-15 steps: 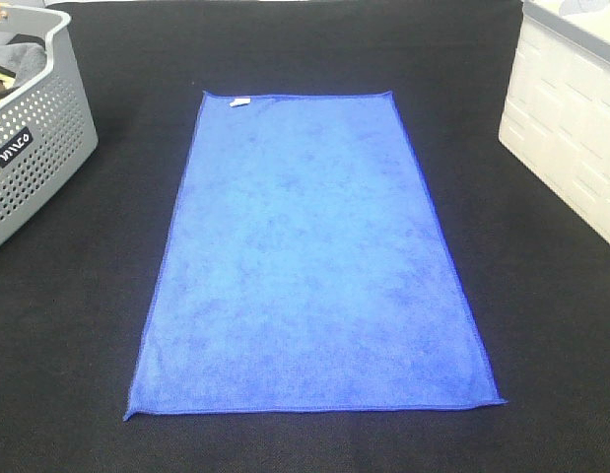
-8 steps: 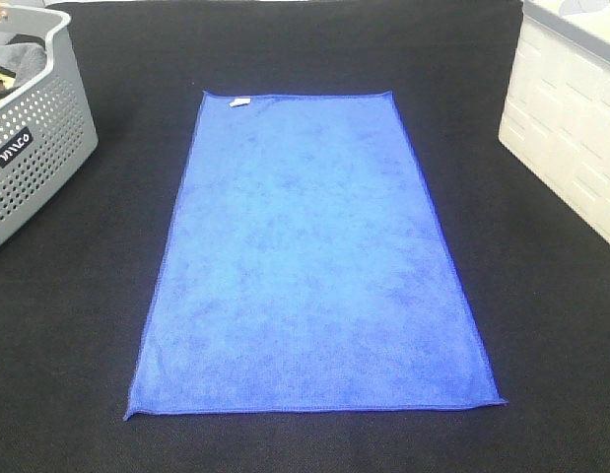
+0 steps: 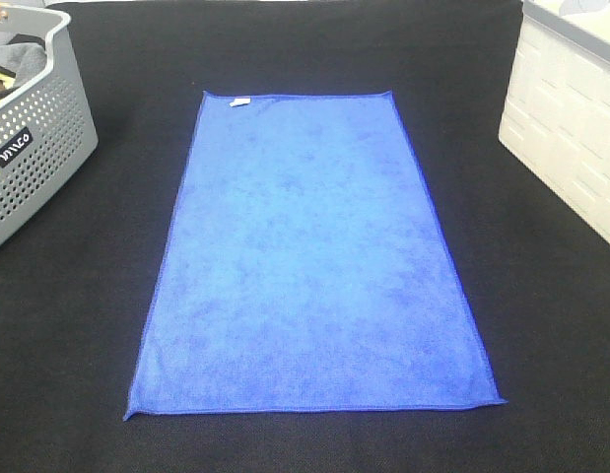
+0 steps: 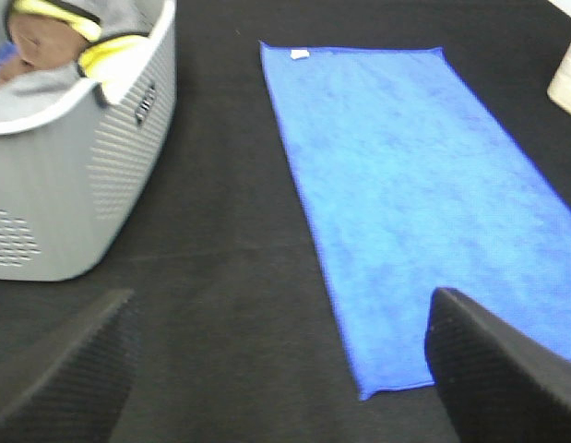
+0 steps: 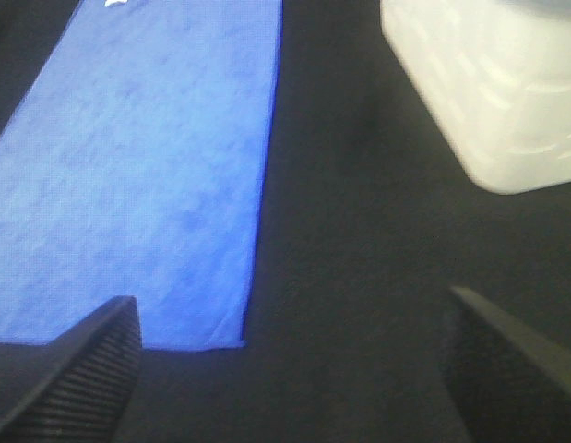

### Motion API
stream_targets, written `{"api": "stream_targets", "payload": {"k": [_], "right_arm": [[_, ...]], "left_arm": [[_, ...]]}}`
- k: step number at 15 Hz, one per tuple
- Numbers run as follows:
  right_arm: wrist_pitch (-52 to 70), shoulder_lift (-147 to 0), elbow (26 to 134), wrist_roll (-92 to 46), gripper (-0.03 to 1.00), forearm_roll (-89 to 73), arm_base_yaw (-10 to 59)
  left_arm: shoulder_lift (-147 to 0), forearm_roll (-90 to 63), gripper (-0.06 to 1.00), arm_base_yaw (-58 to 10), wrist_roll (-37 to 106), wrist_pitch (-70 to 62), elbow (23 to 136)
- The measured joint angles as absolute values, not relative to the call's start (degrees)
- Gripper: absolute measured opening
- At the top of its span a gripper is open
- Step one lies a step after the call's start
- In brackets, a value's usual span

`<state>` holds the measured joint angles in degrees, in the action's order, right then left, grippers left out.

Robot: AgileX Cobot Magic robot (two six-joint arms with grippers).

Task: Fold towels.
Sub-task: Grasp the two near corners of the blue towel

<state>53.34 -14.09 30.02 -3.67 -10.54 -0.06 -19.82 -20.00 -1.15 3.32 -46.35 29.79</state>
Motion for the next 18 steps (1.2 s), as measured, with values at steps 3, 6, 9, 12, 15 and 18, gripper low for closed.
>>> {"api": "stream_targets", "payload": {"k": [3, 6, 9, 12, 15, 18], "right_arm": [[52.1, -22.4, 30.0, -3.7, 0.79, -14.3, -0.1], [49.3, -35.3, 30.0, -3.7, 0.77, -17.4, -0.1], [46.2, -47.0, 30.0, -3.8, 0.77, -18.0, -0.1], [42.0, -59.4, 30.1, -6.9, 0.76, -19.1, -0.1], [38.5, -67.7, 30.1, -12.4, 0.76, -25.8, -0.1], [35.5, -74.6, 30.1, -20.3, 0.76, -35.8, -0.1]], "left_arm": [[-27.2, -25.2, 0.80, -1.1, 5.4, -46.3, 29.8], [-38.3, -33.4, 0.80, -1.1, 12.0, -44.4, 29.8], [-50.9, -40.7, 0.80, -1.1, 19.8, -43.2, 29.8], [-63.8, -48.4, 0.80, -1.1, 28.5, -40.9, 29.9], [-72.7, -53.2, 0.80, -1.1, 34.6, -37.6, 29.9], [-80.3, -57.5, 0.77, -1.1, 38.7, -35.2, 29.9]]}}
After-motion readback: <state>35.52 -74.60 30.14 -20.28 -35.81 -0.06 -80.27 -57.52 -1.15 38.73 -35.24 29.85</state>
